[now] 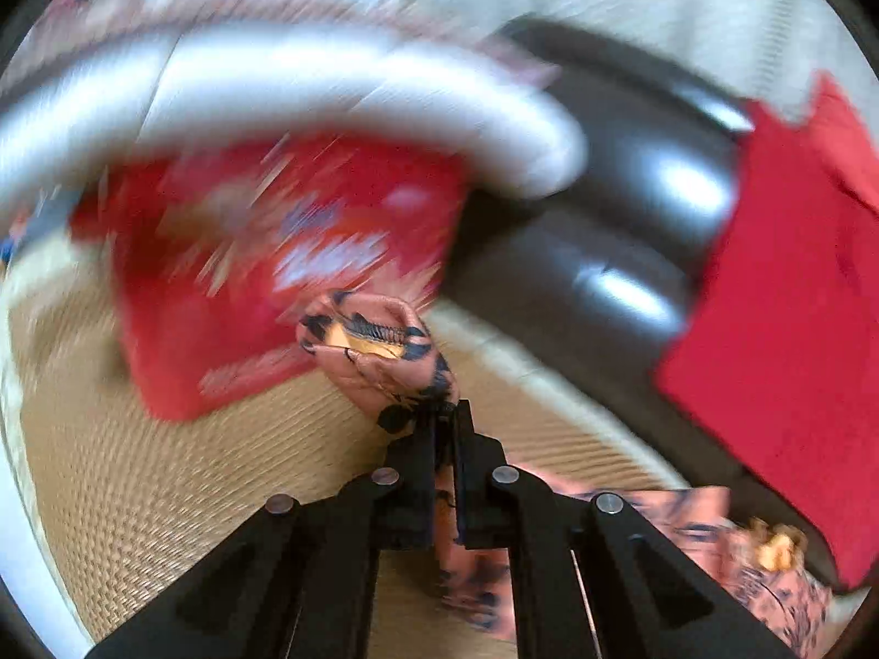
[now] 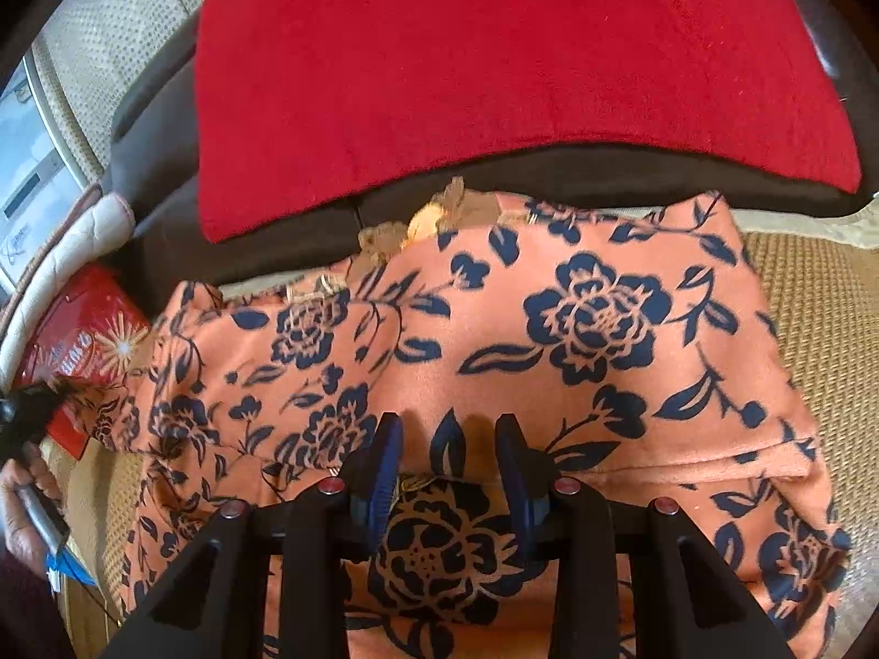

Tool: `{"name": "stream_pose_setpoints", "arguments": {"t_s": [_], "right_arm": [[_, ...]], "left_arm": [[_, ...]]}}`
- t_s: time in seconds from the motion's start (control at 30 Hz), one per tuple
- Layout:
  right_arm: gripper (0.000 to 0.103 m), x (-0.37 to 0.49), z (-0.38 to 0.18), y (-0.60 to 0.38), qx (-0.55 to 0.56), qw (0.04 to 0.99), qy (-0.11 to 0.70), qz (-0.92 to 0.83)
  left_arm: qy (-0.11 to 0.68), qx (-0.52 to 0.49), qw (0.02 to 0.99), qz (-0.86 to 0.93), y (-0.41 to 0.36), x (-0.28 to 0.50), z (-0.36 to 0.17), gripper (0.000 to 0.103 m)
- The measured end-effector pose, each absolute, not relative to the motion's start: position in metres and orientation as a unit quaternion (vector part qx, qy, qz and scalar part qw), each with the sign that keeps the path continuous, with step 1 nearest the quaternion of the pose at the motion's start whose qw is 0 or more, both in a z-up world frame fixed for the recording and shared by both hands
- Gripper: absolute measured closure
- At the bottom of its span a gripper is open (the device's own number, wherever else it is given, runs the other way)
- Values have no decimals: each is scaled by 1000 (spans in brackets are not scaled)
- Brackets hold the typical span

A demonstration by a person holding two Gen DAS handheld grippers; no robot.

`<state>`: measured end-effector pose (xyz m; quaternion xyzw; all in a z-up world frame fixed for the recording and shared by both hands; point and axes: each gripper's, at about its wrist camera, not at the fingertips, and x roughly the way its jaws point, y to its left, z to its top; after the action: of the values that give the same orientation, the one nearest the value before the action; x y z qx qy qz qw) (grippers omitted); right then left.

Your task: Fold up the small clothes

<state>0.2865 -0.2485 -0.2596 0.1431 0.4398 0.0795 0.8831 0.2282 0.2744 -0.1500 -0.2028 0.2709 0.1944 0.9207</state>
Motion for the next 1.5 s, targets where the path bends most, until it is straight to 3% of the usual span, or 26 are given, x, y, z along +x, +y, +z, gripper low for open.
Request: {"name": "stream_pose_setpoints", "arguments": {"t_s": [0.23,0.37,0.5,0.57,0.6,0.63,0.67,0.83,1.07,1.1,1.13,1.27,1.5], "right_arm": [[65,276,-237,-285,185,896,399,58],[64,270,-231,-319,218,898,381,36],[64,268,-232,-354,262,892,369,19],[62,267,-231,-370,293,887,356,24],[59,267,-231,-377,313,882,351,37],[38,268,-232,-383,336,874,347,55],[27,268,-233,-386,353,868,343,68],[27,282,-246,-374,381,835,379,123],[29,307,-270,-312,340,831,420,129],[30,313,-275,-300,328,832,431,123],[38,317,-280,-291,315,832,442,116],[94,319,-277,-257,226,858,452,93],[95,285,-203,-282,166,931,324,0]], "left_arm": [[219,-96,971,14,112,214,-92,98],[252,-53,956,-144,-9,208,-102,98],[279,0,927,-252,-81,198,-117,97],[268,8,930,-253,-89,188,-112,81],[263,-1,933,-245,-83,191,-111,54],[259,-21,939,-226,-69,194,-108,35],[254,-42,944,-206,-55,197,-106,33],[278,-90,950,-106,12,227,-119,33],[330,-57,942,-39,37,243,-143,33],[331,-52,941,-36,39,243,-144,33],[332,-48,942,-32,43,244,-146,33],[336,-59,940,-17,58,250,-149,33],[344,-56,937,-24,59,254,-157,33]]}}
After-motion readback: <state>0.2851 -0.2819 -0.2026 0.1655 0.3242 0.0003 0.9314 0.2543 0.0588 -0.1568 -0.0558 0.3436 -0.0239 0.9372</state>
